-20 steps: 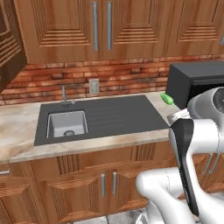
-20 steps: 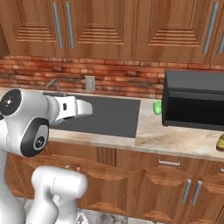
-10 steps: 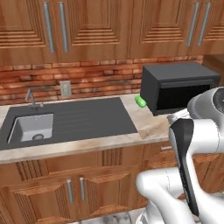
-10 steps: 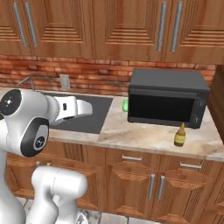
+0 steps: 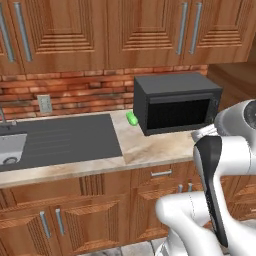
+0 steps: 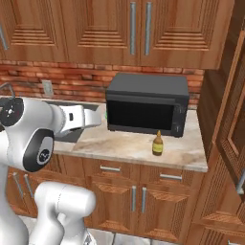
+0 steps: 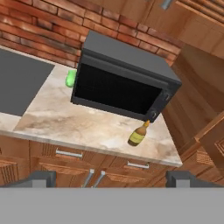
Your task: Pick the boxed food and honey bottle from the counter and place them in the cabinets closest to them.
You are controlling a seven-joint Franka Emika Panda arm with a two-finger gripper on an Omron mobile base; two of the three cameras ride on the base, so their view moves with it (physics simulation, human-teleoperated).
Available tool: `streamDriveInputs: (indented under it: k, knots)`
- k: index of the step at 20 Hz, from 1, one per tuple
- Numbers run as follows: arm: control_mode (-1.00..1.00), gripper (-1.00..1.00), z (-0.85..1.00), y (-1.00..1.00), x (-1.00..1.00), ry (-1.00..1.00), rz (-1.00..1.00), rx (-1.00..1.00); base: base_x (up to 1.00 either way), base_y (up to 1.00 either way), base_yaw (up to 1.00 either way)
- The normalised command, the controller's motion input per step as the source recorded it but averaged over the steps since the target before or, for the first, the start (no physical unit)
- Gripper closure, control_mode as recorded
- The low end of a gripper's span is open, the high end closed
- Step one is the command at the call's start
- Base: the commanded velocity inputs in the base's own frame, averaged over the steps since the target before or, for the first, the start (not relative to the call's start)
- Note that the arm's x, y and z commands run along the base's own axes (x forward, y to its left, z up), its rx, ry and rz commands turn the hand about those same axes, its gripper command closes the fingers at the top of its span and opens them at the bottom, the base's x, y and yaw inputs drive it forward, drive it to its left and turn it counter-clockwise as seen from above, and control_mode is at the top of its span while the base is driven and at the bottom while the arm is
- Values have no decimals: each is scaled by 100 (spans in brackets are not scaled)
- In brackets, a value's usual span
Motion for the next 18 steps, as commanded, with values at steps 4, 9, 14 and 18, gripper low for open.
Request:
streamDriveInputs:
  k: [4,9,14,18]
  knots:
    - [100,-100,0,0,0,0,0,0,-2,-58,0]
    - [100,-100,0,0,0,0,0,0,-4,-48,3]
    - [100,-100,0,0,0,0,0,0,-7,-35,3]
    - [100,-100,0,0,0,0,0,0,0,-2,0]
